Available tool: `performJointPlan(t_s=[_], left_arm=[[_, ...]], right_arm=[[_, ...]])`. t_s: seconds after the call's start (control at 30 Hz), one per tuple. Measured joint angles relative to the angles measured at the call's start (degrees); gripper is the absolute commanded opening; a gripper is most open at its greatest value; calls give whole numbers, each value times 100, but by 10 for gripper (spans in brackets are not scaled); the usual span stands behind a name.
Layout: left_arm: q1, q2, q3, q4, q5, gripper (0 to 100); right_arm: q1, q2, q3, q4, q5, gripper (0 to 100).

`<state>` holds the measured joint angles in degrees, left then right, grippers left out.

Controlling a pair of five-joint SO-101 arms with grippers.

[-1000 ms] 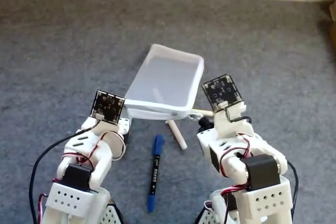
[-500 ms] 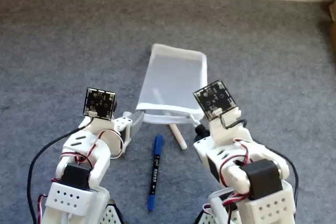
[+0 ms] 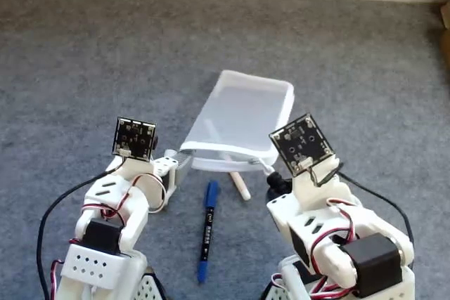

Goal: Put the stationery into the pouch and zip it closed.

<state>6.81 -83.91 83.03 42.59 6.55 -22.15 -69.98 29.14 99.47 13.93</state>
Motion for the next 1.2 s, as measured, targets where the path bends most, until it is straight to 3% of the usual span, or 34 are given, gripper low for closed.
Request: performJointPlan(t_s=[0.3,0.6,0.77,0.93,1.2], left_arm=[[62,0,-62,0,9,8],[53,0,-844,607,-484,6],[26,0,-1618,1319,-492,6],[-484,0,-2251,1688,-492,6],[-1389,0,-2848,2171,-492,7]], right_arm=[[-782,9,0,0,0,8],[-853,-26,-9,0,-18,189],[-396,-44,-9,0,-9,202],[18,-44,-9,0,-9,202],[62,-44,-9,0,-9,202]])
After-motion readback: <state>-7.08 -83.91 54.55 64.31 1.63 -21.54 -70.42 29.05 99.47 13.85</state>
